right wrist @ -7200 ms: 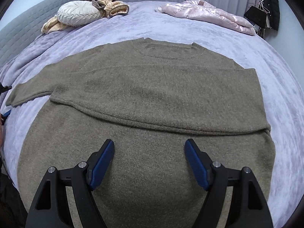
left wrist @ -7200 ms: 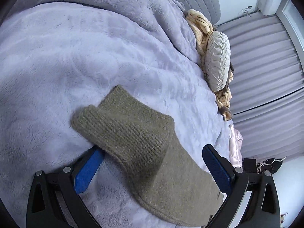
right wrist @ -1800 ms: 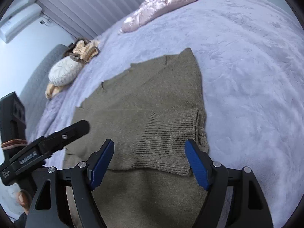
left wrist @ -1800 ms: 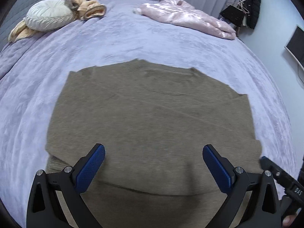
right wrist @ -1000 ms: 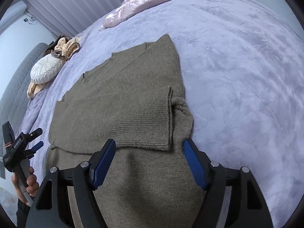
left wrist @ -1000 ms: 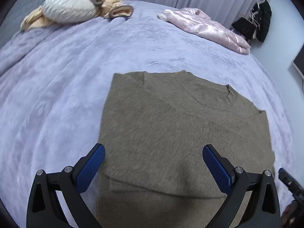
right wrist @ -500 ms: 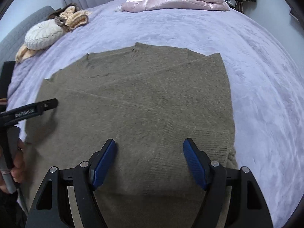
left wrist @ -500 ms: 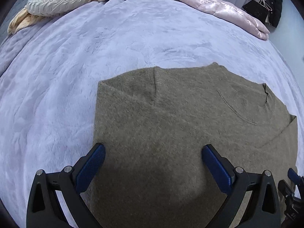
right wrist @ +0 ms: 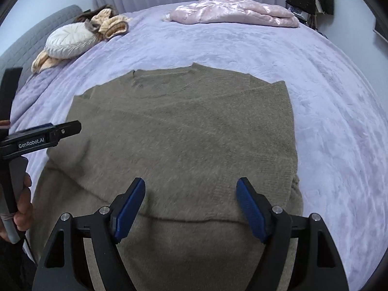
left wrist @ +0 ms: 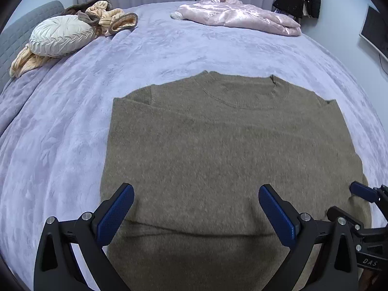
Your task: Fold small clothes
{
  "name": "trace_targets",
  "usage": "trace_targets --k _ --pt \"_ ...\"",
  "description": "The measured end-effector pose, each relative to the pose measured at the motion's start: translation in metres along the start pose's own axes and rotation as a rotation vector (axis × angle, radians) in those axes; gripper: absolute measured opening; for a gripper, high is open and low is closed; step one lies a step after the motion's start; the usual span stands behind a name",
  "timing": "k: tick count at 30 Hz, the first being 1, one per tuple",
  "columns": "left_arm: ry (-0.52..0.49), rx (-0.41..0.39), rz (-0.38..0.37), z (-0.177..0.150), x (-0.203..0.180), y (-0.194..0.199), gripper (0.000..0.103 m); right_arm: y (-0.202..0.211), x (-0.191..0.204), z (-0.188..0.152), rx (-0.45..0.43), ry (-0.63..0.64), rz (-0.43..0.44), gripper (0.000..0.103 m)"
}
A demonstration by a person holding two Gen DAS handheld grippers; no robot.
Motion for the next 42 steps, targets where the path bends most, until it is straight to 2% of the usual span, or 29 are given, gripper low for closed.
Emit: trace_targets --k 3,5,9,11,14,16,18,21,26,32,36,42 --pt "-0.013 0.058 -0.001 -0.018 -0.005 -0.012 0.103 -0.007 0.004 -0.007 0.037 -0.001 -0.006 0.080" --pt "-0.029 0.061 0.014 -0.027 -0.006 -0.015 0.103 -0.011 0.007 -0.014 0.053 0.006 -0.011 0.080" --pt "-0.014 0.074 0.025 -0.040 -0.004 -0.007 0.103 -0.019 0.017 -0.027 0.058 0.105 -0.081 0.080" --pt "-0.014 0.052 0.008 -0.048 -0.008 0.004 0.103 -0.014 0.018 -0.032 0.049 0.110 -0.100 0.080" --pt "-0.059 0.047 -0.001 -0.058 -0.022 0.009 0.103 0.003 0.016 -0.036 0.012 0.062 -0.047 0.081" --pt "-0.087 0.053 0.014 -0.063 -0.029 0.004 0.103 0.011 0.021 -0.040 -0.017 0.074 -0.036 0.081" --pt "-0.084 0.068 0.018 -0.068 -0.028 -0.003 0.103 0.006 0.025 -0.042 0.003 0.084 -0.049 0.081" --pt "-0.052 0.070 -0.025 -0.074 -0.018 -0.005 0.103 -0.010 0.023 -0.049 0.045 0.067 -0.030 0.080" --pt "-0.085 0.048 -0.003 -0.098 -0.012 0.016 0.103 -0.003 0.019 -0.064 0.031 0.094 -0.012 0.081" --pt "-0.126 0.022 -0.017 -0.148 -0.003 0.046 0.103 0.019 0.012 -0.104 0.015 0.176 -0.010 0.082" --pt "-0.172 -0.003 -0.010 -0.182 0.002 0.064 0.103 0.038 0.004 -0.138 -0.042 0.232 -0.007 0.082" --pt "-0.190 -0.024 -0.011 -0.210 0.010 0.082 0.103 0.062 -0.011 -0.182 -0.103 0.278 -0.001 0.082"
Point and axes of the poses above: each gripper's, at about its wrist camera, not at the fingertips, and y roughly against the way its jaws point, x to its left, z to its top, the point moved 2 cm from there along -y, roughly the way its jaws point
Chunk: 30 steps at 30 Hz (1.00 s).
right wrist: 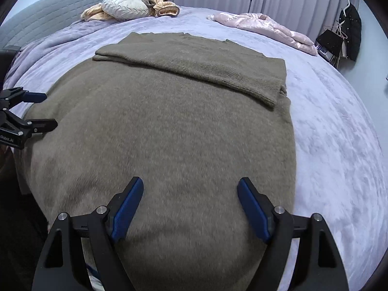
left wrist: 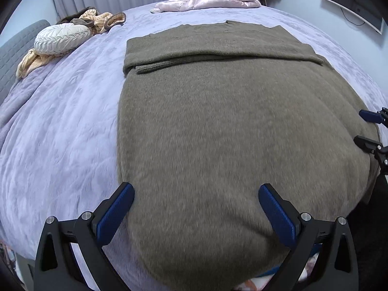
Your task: Fold small clothes
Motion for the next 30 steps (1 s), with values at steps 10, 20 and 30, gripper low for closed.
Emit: trace_targets --k 10,20,30 --pt "0.214 0.094 -0.105 -0.050 0.034 0.020 0.103 0.025 -0.003 -0.032 0.006 0.007 -0.029 0.082" --pt "0.268 0.154 -0.212 -0.070 0.019 0.007 0.103 0.035 -0.017 -0.069 0.116 -0.135 0.017 0.083" --pt "0.256 0.150 -0.277 -0.068 0.003 0.003 0.103 0.033 -0.043 -0.095 0.079 -0.318 0.220 0.084"
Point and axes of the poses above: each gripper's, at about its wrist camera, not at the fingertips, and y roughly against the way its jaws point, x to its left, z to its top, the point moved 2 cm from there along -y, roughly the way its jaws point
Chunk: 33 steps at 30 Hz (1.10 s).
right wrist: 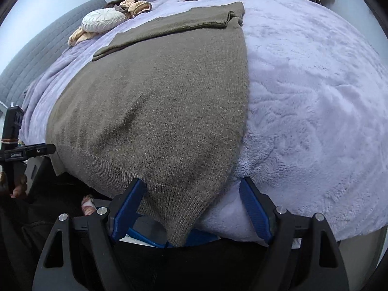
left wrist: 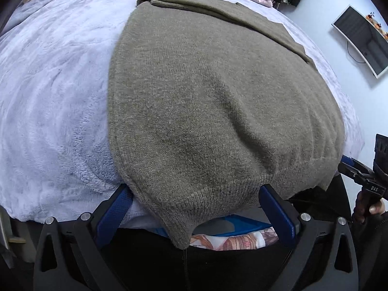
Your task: Fold small clothes
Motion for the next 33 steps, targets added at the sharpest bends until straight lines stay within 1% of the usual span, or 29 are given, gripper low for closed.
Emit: trace_targets --k 3,5,6,8,10,11,12,14,16,18,20,22,23,24,25,26,27,28,29,30,31,32,33 --pt "0.016 -0.009 -0.037 0.000 0.006 0.001 0.103 -0.001 0.001 -0.004 0.000 -0.006 0.071 0.084" --pt "0.043 -0.023 -0.085 0.000 0.013 0.005 0.103 -0.005 0.003 -0.008 0.009 0.004 0.077 0.084" --pt "0.054 -0.028 -0.102 0.000 0.015 0.007 0.103 -0.005 0.002 -0.009 0.007 -0.001 0.095 0.084" --pt "0.072 -0.036 -0.131 0.001 0.020 0.008 0.103 -0.005 0.003 -0.009 0.005 -0.003 0.142 0.080" --pt "0.087 -0.046 -0.154 0.000 0.024 0.009 0.103 -0.007 0.006 -0.010 0.014 0.011 0.192 0.072" --pt "0.098 -0.049 -0.165 0.000 0.029 0.010 0.103 -0.010 0.010 -0.009 0.021 0.028 0.202 0.072" --pt "0.110 -0.049 -0.171 0.000 0.031 0.009 0.103 -0.014 0.014 -0.009 0.027 0.051 0.196 0.072" --pt "0.119 -0.039 -0.170 0.001 0.031 0.007 0.103 -0.020 0.015 -0.008 0.037 0.049 0.189 0.072" --pt "0.109 -0.036 -0.155 -0.001 0.034 0.011 0.103 -0.021 0.013 -0.007 0.033 0.028 0.207 0.072" --pt "0.084 -0.026 -0.141 -0.003 0.026 0.013 0.103 -0.022 0.010 -0.008 0.031 0.016 0.222 0.072" --pt "0.054 -0.010 -0.106 -0.001 0.018 0.011 0.096 -0.023 0.010 -0.009 0.033 0.015 0.213 0.072" --pt "0.036 -0.002 -0.081 -0.002 0.014 0.010 0.084 -0.024 0.012 -0.009 0.036 0.020 0.200 0.072" --pt "0.040 -0.002 -0.074 -0.002 0.015 0.010 0.082 -0.023 0.012 -0.008 0.036 0.023 0.198 0.072" --pt "0.050 -0.001 -0.073 -0.002 0.017 0.010 0.075 -0.022 0.013 -0.008 0.037 0.026 0.196 0.072" --pt "0.060 -0.003 -0.073 -0.002 0.019 0.011 0.064 -0.021 0.014 -0.008 0.036 0.029 0.197 0.072" --pt "0.068 -0.002 -0.074 -0.002 0.022 0.013 0.059 -0.021 0.014 -0.006 0.035 0.031 0.200 0.072" --pt "0.073 0.001 -0.074 -0.003 0.024 0.013 0.047 -0.022 0.014 -0.006 0.034 0.028 0.202 0.072" --pt "0.075 0.005 -0.075 -0.004 0.025 0.014 0.040 -0.023 0.013 -0.006 0.034 0.021 0.201 0.068" --pt "0.070 0.007 -0.072 -0.005 0.025 0.015 0.038 -0.023 0.011 -0.006 0.036 0.010 0.198 0.065" --pt "0.061 0.006 -0.065 -0.005 0.023 0.016 0.031 -0.022 0.009 -0.006 0.035 -0.002 0.194 0.056" --pt "0.046 0.007 -0.064 -0.005 0.020 0.018 0.023 -0.022 0.007 -0.006 0.035 -0.014 0.194 0.042" --pt "0.036 0.006 -0.075 -0.006 0.016 0.020 0.012 -0.021 0.006 -0.006 0.037 -0.020 0.202 0.035" --pt "0.023 -0.005 -0.080 -0.007 0.012 0.023 0.012 -0.021 0.007 -0.007 0.037 -0.016 0.210 0.021"
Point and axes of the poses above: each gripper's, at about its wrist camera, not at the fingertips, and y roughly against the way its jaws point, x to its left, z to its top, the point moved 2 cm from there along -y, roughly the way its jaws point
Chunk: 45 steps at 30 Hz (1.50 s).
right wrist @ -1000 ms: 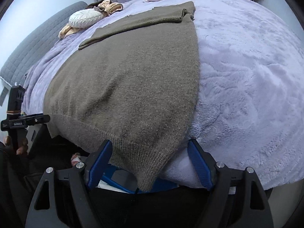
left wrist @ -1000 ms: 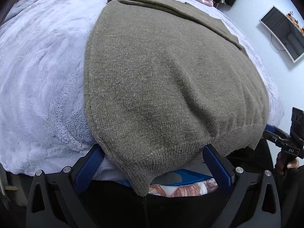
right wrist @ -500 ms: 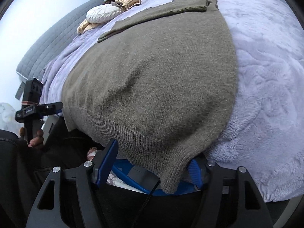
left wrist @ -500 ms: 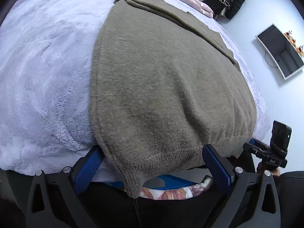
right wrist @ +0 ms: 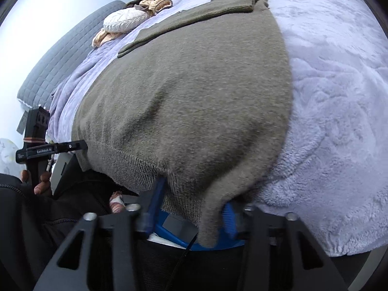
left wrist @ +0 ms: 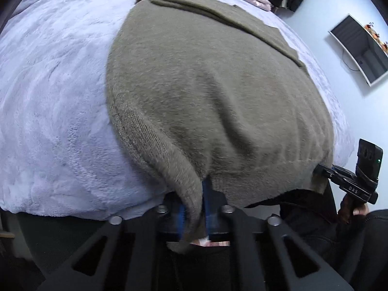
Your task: Fold small clothes
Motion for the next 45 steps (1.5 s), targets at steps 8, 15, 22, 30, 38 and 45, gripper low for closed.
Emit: trace_targets --k 8,15,22,30,38,45 --pt "-0.071 -0.128 -0.057 -0.001 -0.011 0.032 0.011 0.024 0.012 0.003 -0.074 0.040 0.079 0.013" --pt "-0.135 -0.310 -0.050 0.018 -0.019 0.085 0.011 0.068 0.026 0.028 -0.223 0.083 0.168 0.011" --pt "-0.135 -0.407 -0.086 0.035 -0.028 0.116 0.011 0.093 0.038 0.046 -0.313 0.090 0.189 0.011" --pt "-0.141 -0.403 -0.065 0.059 -0.044 0.109 0.011 0.111 0.046 0.070 -0.373 0.135 0.178 0.008" --pt "-0.027 -0.455 -0.103 0.096 -0.029 0.123 0.011 0.132 0.055 0.094 -0.434 0.127 0.209 0.007" --pt "0.017 -0.465 -0.113 0.131 -0.034 0.122 0.011 0.139 0.046 0.124 -0.478 0.044 0.201 0.007"
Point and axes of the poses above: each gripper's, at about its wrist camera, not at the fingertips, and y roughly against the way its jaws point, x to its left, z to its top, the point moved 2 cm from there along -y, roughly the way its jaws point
